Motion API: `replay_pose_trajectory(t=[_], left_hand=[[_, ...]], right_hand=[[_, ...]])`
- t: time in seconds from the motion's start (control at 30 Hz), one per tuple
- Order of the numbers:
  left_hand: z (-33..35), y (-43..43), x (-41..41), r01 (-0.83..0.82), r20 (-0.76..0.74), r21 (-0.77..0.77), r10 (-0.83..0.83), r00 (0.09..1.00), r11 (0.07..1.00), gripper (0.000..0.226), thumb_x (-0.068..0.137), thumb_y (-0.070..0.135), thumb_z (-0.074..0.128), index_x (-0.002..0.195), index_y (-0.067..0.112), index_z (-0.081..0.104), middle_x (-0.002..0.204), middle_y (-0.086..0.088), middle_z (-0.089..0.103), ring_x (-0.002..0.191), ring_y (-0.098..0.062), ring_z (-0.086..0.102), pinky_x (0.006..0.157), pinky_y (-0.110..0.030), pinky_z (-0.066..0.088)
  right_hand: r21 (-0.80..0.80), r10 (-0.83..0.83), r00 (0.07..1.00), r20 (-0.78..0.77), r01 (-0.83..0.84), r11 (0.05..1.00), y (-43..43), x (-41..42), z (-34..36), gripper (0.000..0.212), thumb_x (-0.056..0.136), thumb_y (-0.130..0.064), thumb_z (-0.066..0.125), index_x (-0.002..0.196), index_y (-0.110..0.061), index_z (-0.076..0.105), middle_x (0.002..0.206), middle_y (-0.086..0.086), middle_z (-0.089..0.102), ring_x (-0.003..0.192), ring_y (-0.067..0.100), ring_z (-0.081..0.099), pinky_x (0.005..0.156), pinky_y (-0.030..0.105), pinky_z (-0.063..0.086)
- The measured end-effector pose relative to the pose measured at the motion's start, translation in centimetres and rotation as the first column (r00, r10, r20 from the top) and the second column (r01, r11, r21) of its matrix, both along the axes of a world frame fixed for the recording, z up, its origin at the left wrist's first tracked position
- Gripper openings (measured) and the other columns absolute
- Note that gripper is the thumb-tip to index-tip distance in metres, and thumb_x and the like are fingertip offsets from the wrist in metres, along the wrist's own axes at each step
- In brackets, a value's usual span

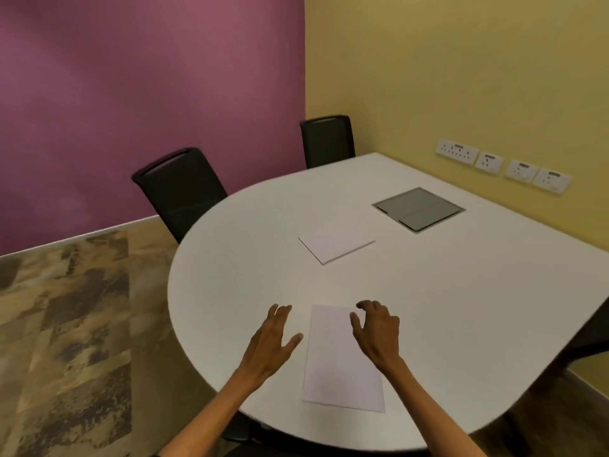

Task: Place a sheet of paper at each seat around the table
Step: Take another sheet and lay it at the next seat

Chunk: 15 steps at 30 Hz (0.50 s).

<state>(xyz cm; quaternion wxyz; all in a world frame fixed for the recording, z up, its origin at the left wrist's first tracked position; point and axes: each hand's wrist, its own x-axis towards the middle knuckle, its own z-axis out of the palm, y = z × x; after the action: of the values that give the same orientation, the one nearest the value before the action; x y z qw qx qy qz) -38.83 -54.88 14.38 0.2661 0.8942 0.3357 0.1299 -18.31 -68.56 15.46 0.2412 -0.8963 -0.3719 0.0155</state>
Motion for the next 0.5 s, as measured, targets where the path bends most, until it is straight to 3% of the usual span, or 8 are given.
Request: replay_pose_trajectory(t=[0.13, 0.3, 0.5], left_hand=[[2.0, 1.7, -2.3, -0.024, -0.043, 0.083, 0.028, 0.999, 0.996, 0.088, 0.090, 0.070, 0.036, 0.156, 0.022, 0.003, 0.165, 0.002, 0.001, 0.151, -0.012, -0.005, 0.123, -0.033, 0.004], [3.2, 5.9, -7.2, -0.057, -0.054, 0.101, 0.063, 0.997, 0.993, 0.090, 0.088, 0.076, 0.026, 0.156, 0.023, 0.001, 0.165, 0.003, 0.000, 0.151, -0.010, -0.007, 0.122, -0.032, -0.003], [2.4, 12.6, -14.6, -0.042, -0.107, 0.106, 0.053, 0.993, 0.994, 0.092, 0.086, 0.079, 0.021, 0.156, 0.022, 0.004, 0.165, 0.000, 0.001, 0.152, -0.013, -0.006, 0.124, -0.035, -0.002]], right_hand=[[-0.051, 0.047, 0.998, 0.046, -0.044, 0.998, 2.1, -2.9, 1.9, 0.051, 0.095, -0.051, 0.042, 0.136, -0.021, 0.048, 0.139, -0.003, 0.050, 0.129, 0.018, 0.044, 0.101, 0.040, 0.032], [-0.050, 0.077, 0.996, 0.043, -0.075, 0.996, 6.3, -6.6, 3.2, 0.061, 0.096, -0.056, 0.037, 0.145, -0.019, 0.038, 0.149, -0.001, 0.041, 0.140, 0.017, 0.033, 0.111, 0.044, 0.027], [-0.028, 0.021, 1.000, 0.011, -0.021, 0.999, 11.5, -12.8, 2.8, 0.063, 0.096, -0.057, 0.037, 0.145, -0.018, 0.038, 0.149, 0.000, 0.041, 0.140, 0.018, 0.032, 0.110, 0.045, 0.028]])
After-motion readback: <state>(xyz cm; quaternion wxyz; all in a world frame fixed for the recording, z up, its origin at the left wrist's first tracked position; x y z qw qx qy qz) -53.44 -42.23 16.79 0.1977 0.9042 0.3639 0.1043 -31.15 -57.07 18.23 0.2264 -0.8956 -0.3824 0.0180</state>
